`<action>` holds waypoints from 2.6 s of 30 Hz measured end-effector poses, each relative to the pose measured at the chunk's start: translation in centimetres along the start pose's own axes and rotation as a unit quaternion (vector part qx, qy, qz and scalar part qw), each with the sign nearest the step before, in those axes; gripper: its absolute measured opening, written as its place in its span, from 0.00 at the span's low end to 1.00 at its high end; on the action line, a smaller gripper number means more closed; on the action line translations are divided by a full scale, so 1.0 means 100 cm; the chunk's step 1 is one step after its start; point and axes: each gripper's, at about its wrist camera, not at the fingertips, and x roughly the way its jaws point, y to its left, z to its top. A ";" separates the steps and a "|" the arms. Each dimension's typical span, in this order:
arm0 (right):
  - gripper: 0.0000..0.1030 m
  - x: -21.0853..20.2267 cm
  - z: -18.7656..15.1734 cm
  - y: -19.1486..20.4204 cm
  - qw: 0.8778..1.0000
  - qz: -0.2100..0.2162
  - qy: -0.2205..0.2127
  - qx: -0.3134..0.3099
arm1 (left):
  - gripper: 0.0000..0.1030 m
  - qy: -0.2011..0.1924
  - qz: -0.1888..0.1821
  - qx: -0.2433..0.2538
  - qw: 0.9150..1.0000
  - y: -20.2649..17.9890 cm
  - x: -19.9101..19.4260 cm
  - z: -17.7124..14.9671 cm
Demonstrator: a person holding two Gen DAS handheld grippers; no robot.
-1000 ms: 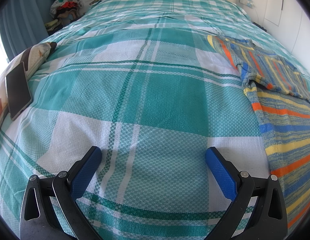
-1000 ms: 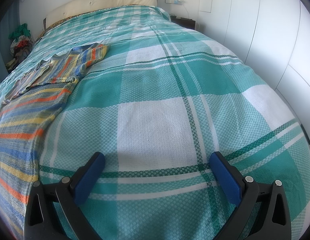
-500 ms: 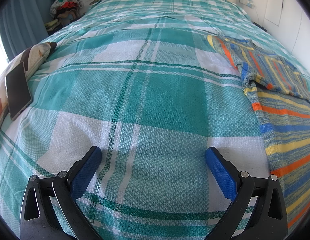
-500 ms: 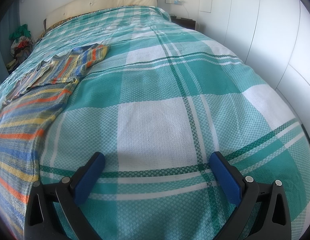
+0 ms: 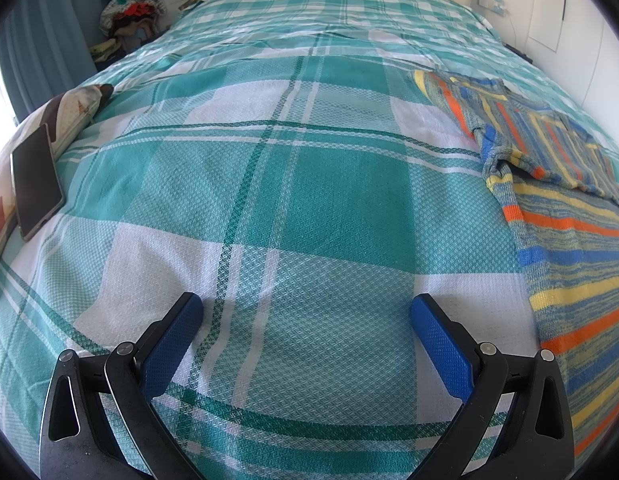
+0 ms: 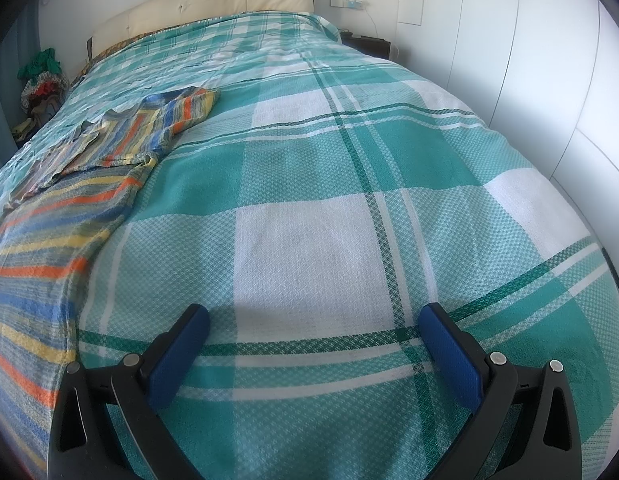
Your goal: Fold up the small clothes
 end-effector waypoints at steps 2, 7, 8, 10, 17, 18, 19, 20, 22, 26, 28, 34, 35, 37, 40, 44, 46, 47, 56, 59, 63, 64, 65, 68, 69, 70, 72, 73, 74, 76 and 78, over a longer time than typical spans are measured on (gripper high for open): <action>1.00 0.000 0.000 0.000 1.000 0.000 0.000 0.000 | 1.00 0.000 0.001 0.001 1.000 0.000 0.000 -0.001; 1.00 0.000 -0.001 0.000 1.000 0.001 -0.001 0.001 | 1.00 0.000 0.001 0.001 1.000 -0.001 -0.001 0.000; 1.00 0.000 -0.001 0.000 1.000 0.001 -0.001 0.001 | 1.00 0.000 0.000 0.000 1.000 -0.001 -0.001 0.000; 1.00 0.000 -0.001 0.000 1.000 0.001 -0.001 0.001 | 1.00 0.000 0.000 0.000 1.000 -0.002 0.000 -0.001; 1.00 0.001 -0.001 0.000 1.000 0.000 0.000 0.000 | 0.99 0.026 0.001 -0.006 1.000 -0.002 -0.002 0.004; 1.00 0.001 0.000 0.000 1.000 -0.001 0.002 -0.001 | 0.97 0.043 0.007 -0.011 0.999 -0.003 -0.007 0.007; 1.00 0.000 0.001 0.001 1.000 -0.002 0.005 -0.004 | 0.94 0.052 0.011 -0.021 0.998 -0.002 -0.016 0.008; 1.00 -0.001 0.002 0.002 1.000 -0.002 0.009 -0.008 | 0.89 0.053 0.007 -0.034 0.998 -0.002 -0.030 0.008; 1.00 -0.005 0.006 0.002 1.000 0.007 0.025 -0.016 | 0.89 0.031 -0.025 -0.034 0.999 -0.007 -0.069 0.004; 1.00 -0.023 0.007 0.005 0.998 0.030 0.045 -0.019 | 0.97 -0.019 -0.019 0.010 1.000 -0.026 -0.130 -0.002; 1.00 -0.037 0.005 0.009 0.998 0.043 0.046 -0.020 | 0.98 -0.030 -0.013 0.022 0.999 -0.034 -0.147 -0.004; 1.00 -0.083 0.005 0.026 0.996 0.073 0.039 -0.031 | 0.98 -0.013 -0.014 0.045 0.999 -0.057 -0.166 -0.014; 1.00 -0.090 0.004 0.028 0.995 0.077 0.046 -0.034 | 0.98 -0.001 -0.030 0.042 0.999 -0.058 -0.168 -0.020; 1.00 -0.103 0.000 0.031 0.994 0.087 0.064 -0.035 | 0.98 0.026 -0.073 0.033 0.996 -0.058 -0.170 -0.038; 1.00 -0.125 -0.017 0.032 0.987 0.122 0.097 -0.030 | 0.98 0.076 -0.139 0.029 0.987 -0.059 -0.166 -0.084; 0.99 -0.129 -0.062 0.039 0.963 0.191 0.189 -0.007 | 0.91 0.139 -0.151 0.036 0.978 -0.065 -0.150 -0.130; 0.95 -0.124 -0.077 0.047 0.953 0.214 0.217 -0.005 | 0.79 0.159 -0.150 0.041 0.975 -0.070 -0.143 -0.140; 0.93 -0.121 -0.083 0.051 0.950 0.217 0.224 -0.007 | 0.79 0.160 -0.150 0.047 0.975 -0.072 -0.141 -0.143; 0.05 -0.094 -0.090 0.069 0.931 0.231 0.280 -0.017 | 0.04 0.174 -0.176 0.035 0.968 -0.071 -0.138 -0.141; 0.05 -0.118 -0.069 0.061 0.938 0.254 0.236 0.010 | 0.03 0.156 -0.209 -0.007 0.965 -0.057 -0.153 -0.122; 0.05 -0.128 -0.013 0.057 0.949 0.274 0.149 0.052 | 0.03 0.111 -0.242 -0.045 0.963 -0.048 -0.158 -0.058; 0.05 -0.125 0.003 0.058 0.951 0.275 0.128 0.057 | 0.03 0.099 -0.245 -0.047 0.963 -0.049 -0.155 -0.039; 0.05 -0.119 0.020 0.060 0.953 0.274 0.111 0.062 | 0.03 0.086 -0.243 -0.046 0.965 -0.051 -0.149 -0.019; 0.05 -0.093 0.068 0.070 0.959 0.264 0.068 0.078 | 0.03 0.058 -0.234 -0.047 0.969 -0.059 -0.124 0.043; 0.05 -0.079 0.088 0.075 0.960 0.260 0.057 0.085 | 0.03 0.056 -0.233 -0.052 0.969 -0.062 -0.111 0.061; 0.05 -0.067 0.103 0.079 0.961 0.256 0.051 0.088 | 0.03 0.056 -0.232 -0.059 0.969 -0.066 -0.097 0.078; 0.05 -0.035 0.135 0.083 0.965 0.243 0.045 0.090 | 0.03 0.058 -0.225 -0.070 0.970 -0.071 -0.066 0.109; 0.05 -0.019 0.147 0.086 0.965 0.241 0.048 0.094 | 0.03 0.061 -0.221 -0.075 0.970 -0.071 -0.052 0.122; 0.05 0.000 0.161 0.089 0.964 0.238 0.056 0.102 | 0.03 0.066 -0.216 -0.079 0.971 -0.072 -0.037 0.132; 0.05 0.029 0.179 0.091 0.965 0.231 0.064 0.111 | 0.03 0.073 -0.207 -0.084 0.972 -0.077 -0.006 0.150; 0.05 0.055 0.193 0.092 0.965 0.225 0.069 0.114 | 0.03 0.077 -0.199 -0.081 0.974 -0.083 0.014 0.162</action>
